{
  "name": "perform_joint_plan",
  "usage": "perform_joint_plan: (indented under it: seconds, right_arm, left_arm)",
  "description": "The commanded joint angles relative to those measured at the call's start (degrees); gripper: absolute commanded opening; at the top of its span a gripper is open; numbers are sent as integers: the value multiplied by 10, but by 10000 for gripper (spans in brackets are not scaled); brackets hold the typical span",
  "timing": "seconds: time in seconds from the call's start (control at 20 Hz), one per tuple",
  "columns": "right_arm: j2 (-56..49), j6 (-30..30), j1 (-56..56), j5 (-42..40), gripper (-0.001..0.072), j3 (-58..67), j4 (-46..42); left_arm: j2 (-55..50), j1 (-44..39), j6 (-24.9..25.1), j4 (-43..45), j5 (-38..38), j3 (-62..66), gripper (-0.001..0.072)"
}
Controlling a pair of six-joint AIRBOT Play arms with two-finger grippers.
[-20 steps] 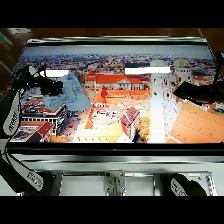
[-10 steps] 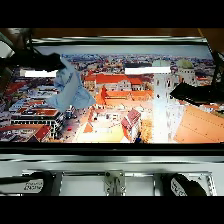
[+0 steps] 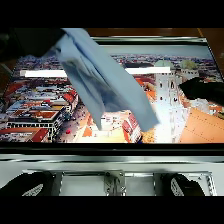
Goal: Fold the shirts.
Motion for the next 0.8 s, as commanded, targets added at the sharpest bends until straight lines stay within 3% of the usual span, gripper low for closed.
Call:
perform_joint_plan:
  seconds: [0.0,0.15,0.35,0.55,0.6,0.7,0.75]
  right_arm:
    - [19,-2,0,85,634,-12,-10]
    - [19,-2,0,88,634,-92,-5]
    - [19,-7,0,25,634,-269,75]
    - [19,-16,0,-53,634,-331,114]
    - [19,-19,0,-64,633,-332,117]
    - [17,-24,0,-73,634,-332,109]
    - [10,-24,0,-74,634,-332,110]
  left_arm:
    - [11,-13,-50,112,-119,-55,39]
    - [9,-19,-60,105,-86,-205,40]
    - [-18,-34,-108,21,85,-422,40]
    - [-77,-34,-99,-68,204,-436,41]
    - [-89,-34,-73,-74,222,-420,73]
    - [-111,-26,-7,-74,199,-372,548]
    - [-121,-10,-2,-69,162,-347,598]
